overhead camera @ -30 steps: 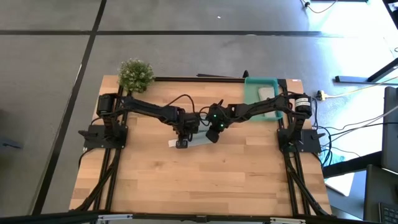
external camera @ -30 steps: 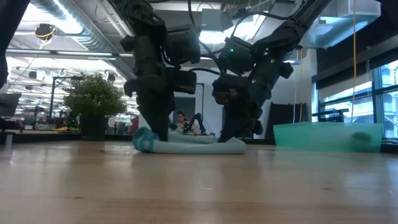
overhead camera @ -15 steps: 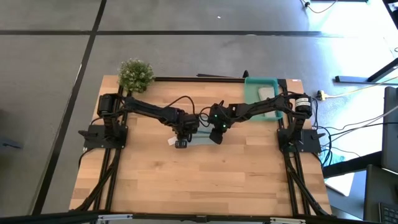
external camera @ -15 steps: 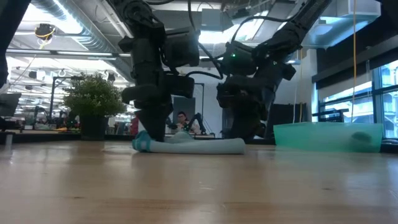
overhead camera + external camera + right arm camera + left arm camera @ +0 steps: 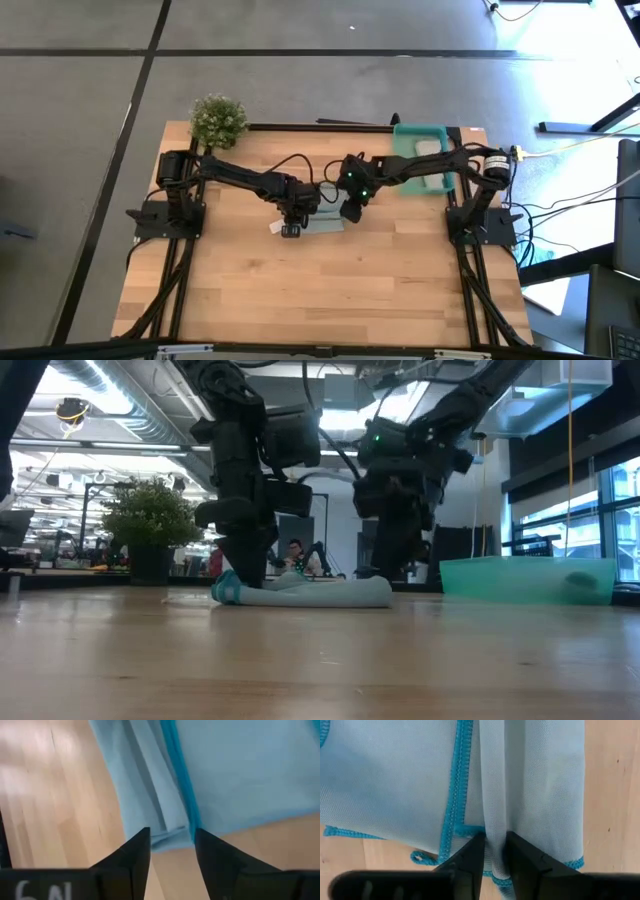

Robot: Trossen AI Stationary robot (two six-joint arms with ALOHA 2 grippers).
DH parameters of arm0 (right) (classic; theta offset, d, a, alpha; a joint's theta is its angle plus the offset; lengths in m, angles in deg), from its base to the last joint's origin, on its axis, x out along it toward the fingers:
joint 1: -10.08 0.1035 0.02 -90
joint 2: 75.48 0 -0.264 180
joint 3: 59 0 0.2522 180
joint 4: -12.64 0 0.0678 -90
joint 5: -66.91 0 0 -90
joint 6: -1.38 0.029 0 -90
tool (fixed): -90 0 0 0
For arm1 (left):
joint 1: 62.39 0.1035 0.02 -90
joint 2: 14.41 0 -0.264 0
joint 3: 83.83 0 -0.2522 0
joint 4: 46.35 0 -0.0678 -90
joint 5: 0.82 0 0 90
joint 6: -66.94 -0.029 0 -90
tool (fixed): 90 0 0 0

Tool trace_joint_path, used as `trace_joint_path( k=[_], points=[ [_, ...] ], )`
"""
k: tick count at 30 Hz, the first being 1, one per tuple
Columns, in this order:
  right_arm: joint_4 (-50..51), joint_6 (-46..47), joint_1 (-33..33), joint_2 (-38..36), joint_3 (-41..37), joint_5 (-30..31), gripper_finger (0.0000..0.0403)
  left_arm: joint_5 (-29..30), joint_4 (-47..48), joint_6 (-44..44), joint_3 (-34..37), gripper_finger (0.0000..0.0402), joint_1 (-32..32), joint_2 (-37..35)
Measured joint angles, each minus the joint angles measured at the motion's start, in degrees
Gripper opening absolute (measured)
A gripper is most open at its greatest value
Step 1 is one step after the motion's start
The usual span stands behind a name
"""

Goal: Roll microfiber towels into tight, uniform cylinder then place into a basket
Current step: Roll the blue towel

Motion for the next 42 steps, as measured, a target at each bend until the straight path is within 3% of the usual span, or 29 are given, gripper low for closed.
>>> trace_joint_path(
  k=[4,8,16,26,42],
  points=[
    [3.25,-0.18,-0.12,-3.83,0.03,0.85,0.0155,-0.12,-0.04,0.0,0.0,0.0077,0.04,0.01],
    [-0.11,-2.85,3.27,-5.05,0.09,0.37,0.0155,-0.12,-0.14,0.0,-0.01,0.0077,0.04,0.01],
    [-4.56,-12.13,8.92,2.07,0.1,7.37,0.0155,-0.11,-0.19,0.02,-0.04,0.0077,0.02,0.03],
    [-5.17,-13.44,8.96,6.72,0.36,7.42,0.0155,-0.98,0.03,0.04,-0.04,0.0077,0.07,-0.15],
    [-4.19,-13.42,8.8,6.94,0.25,8.15,0.0155,-1.36,7.94,1.08,-0.05,0.0077,3.26,-10.52]
  ],
)
